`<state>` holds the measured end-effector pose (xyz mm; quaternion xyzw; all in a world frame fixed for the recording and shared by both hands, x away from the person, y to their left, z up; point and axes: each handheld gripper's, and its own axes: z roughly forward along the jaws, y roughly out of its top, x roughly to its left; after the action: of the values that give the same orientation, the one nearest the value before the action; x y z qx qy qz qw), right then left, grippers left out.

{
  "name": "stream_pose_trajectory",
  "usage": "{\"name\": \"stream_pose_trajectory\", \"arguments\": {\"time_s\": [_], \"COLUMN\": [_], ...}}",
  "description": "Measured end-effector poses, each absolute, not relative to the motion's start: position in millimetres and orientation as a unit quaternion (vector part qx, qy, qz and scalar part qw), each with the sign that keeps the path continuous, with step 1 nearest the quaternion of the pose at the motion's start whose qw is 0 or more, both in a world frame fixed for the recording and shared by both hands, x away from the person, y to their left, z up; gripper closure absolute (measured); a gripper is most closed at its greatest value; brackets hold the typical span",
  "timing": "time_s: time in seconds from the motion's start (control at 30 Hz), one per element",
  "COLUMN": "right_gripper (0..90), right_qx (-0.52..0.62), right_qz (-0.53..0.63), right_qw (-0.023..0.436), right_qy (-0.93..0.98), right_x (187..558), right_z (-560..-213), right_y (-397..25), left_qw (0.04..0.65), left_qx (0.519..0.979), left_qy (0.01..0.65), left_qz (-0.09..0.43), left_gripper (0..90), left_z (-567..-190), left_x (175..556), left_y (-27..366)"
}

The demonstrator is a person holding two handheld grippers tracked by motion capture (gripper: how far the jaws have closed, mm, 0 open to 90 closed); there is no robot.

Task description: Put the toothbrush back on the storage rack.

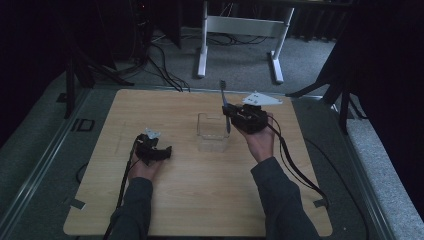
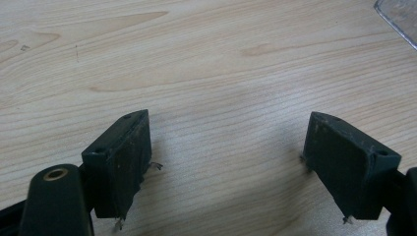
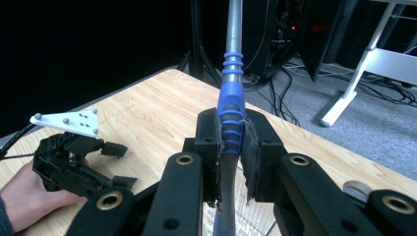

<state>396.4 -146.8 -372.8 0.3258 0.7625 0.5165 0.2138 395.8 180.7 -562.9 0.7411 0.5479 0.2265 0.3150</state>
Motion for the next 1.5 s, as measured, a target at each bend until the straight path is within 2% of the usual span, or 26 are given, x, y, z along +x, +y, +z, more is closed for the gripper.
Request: {"name": "stream_pose_trajectory", "arguments": {"time_s": [1.5], "right_gripper": [78.4], "right_qx": [0.34], "right_qz": [0.495], "right_qw": [0.229], "right_qy": [0.766], "right_x": [421], "right_z": [-388], "right_y": [-141], "left_qw": [0.316], "left_qx": [0.74], "left_qy": [0.548], "left_qz": [0.227], "left_gripper": [18.6], "left_z": [-563], "left_x": [396], "left_y": [181]}}
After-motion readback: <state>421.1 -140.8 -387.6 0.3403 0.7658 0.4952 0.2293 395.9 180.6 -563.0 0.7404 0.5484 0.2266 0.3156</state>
